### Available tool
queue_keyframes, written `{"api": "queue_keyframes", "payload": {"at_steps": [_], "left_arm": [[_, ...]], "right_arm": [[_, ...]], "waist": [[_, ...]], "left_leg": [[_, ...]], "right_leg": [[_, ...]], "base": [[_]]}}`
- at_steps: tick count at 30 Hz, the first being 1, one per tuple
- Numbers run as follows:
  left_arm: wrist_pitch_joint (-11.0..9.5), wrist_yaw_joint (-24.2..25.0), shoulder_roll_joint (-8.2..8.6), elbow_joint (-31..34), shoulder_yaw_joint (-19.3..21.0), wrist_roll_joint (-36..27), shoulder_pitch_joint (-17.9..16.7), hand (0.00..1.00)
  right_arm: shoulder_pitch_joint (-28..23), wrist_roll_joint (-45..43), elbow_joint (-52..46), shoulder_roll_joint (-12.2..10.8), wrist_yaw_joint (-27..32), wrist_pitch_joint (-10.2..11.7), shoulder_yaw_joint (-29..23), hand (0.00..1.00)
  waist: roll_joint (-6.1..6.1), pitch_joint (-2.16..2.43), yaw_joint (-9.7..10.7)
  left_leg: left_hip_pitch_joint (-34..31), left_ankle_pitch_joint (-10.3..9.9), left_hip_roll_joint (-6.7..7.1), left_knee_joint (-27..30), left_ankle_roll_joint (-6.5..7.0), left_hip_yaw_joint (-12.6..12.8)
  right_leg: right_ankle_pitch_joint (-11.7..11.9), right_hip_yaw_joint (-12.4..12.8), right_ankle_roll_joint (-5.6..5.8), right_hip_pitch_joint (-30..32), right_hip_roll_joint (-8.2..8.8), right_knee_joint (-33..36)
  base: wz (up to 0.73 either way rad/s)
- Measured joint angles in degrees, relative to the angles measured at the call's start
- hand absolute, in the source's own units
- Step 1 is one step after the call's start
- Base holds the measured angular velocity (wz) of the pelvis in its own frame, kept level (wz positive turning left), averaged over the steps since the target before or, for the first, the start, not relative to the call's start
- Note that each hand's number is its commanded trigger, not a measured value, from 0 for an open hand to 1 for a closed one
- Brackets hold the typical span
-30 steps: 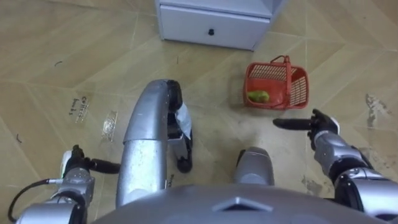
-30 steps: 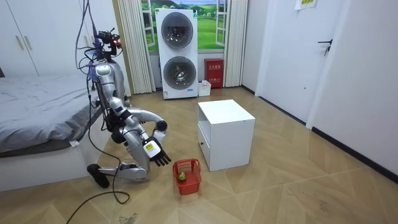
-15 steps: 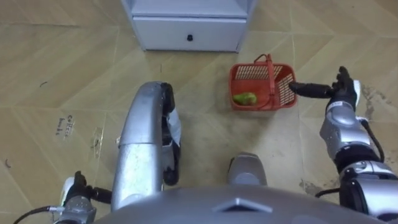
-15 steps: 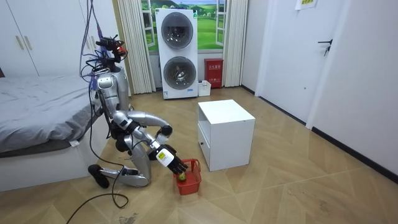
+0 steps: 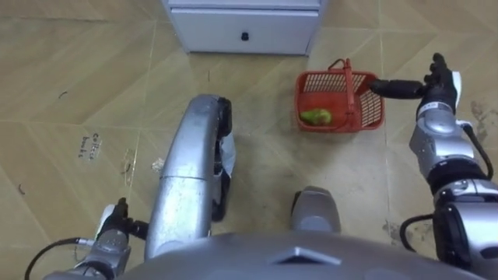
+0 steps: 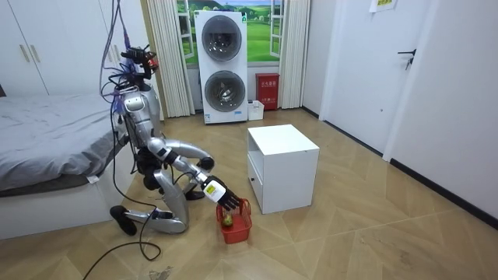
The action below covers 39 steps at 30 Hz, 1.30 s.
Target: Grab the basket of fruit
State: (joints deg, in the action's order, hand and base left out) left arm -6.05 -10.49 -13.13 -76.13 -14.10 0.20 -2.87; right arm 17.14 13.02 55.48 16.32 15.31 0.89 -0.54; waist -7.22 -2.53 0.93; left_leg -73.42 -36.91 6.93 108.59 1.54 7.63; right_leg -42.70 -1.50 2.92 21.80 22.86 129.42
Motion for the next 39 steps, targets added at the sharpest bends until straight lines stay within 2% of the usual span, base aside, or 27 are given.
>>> {"api": "queue_keyframes", "payload": {"at_steps": [4, 8, 13, 21, 23, 26, 34, 39], "left_arm": [[0.8, 0.0, 0.82, -1.1, -0.5, -0.8, 1.2, 0.0], [0.8, 0.2, 1.29, -1.5, -2.0, -0.8, 4.0, 0.0], [1.6, 1.1, 1.37, -1.6, -2.0, -0.8, 6.0, 0.0], [2.4, 1.1, 1.41, -1.4, -3.0, -0.8, 5.8, 0.0], [2.4, 1.2, 1.73, -1.5, -3.2, -0.8, 5.6, 0.0], [2.4, 1.5, 1.83, -1.6, -4.2, -0.8, 5.9, 0.0], [3.0, 2.4, 2.38, -2.1, -4.3, -1.4, 5.8, 0.0], [3.2, 2.4, 2.86, -2.6, -4.3, -1.9, 5.8, 0.0]], "right_arm": [[0.1, 0.2, 0.1, -0.3, -0.2, 0.0, 2.0, 0.0], [0.1, 0.1, 0.8, -0.6, -1.3, 0.0, 4.1, 0.0], [1.5, 0.5, 2.1, -0.6, -1.3, 0.0, 5.1, 0.0], [1.8, 0.5, 2.9, -0.6, -1.9, -0.3, 6.5, 0.0], [1.8, 0.5, 3.6, -0.6, -2.8, -0.3, 7.7, 0.0], [1.8, 0.6, 5.4, -0.6, -4.5, -0.6, 8.3, 0.0], [1.8, 2.7, 11.4, -0.6, -6.5, -1.2, 8.8, 0.0], [1.8, 3.3, 13.8, -0.4, -6.9, -1.3, 10.2, 0.0]], "waist": [[0.9, 0.04, -0.3], [0.92, 0.0, -1.3], [1.11, -0.18, -1.4], [1.16, -0.31, -3.0], [1.32, -0.68, -3.3], [1.52, -0.8, -3.9], [1.97, -0.75, -5.1], [2.72, -0.72, -6.0]], "left_leg": [[-1.0, 0.6, -0.08, -0.4, -0.39, 0.3], [-1.4, 0.9, -0.15, -0.8, -0.86, 0.2], [-2.0, 1.0, -0.18, -0.8, -0.99, 0.2], [-2.3, 1.0, -0.16, -0.8, -1.02, 0.2], [-2.3, 1.1, -0.17, -0.8, -1.1, 0.2], [-2.4, 1.1, -0.18, -0.8, -1.2, 0.2], [-3.0, 1.1, -0.25, -0.9, -1.24, 0.2], [-3.1, 1.2, -0.3, -0.9, -1.32, 0.2]], "right_leg": [[0.0, 0.7, 0.05, 1.6, 0.12, 0.6], [-0.1, 1.5, 0.18, 2.4, -0.01, 0.7], [-0.1, 1.7, 0.19, 3.2, -0.04, 0.8], [-0.1, 1.9, 0.2, 3.9, -0.07, 1.2], [-0.1, 2.0, 0.2, 4.0, -0.09, 1.3], [-0.1, 2.0, 0.2, 4.2, -0.09, 1.5], [-0.1, 1.8, 0.22, 4.7, -0.14, 1.4], [-0.1, 1.8, 0.22, 4.9, -0.2, 1.6]], "base": [[-0.02], [-0.04], [-0.01], [0.0], [0.0], [0.0], [0.01], [0.0]]}}
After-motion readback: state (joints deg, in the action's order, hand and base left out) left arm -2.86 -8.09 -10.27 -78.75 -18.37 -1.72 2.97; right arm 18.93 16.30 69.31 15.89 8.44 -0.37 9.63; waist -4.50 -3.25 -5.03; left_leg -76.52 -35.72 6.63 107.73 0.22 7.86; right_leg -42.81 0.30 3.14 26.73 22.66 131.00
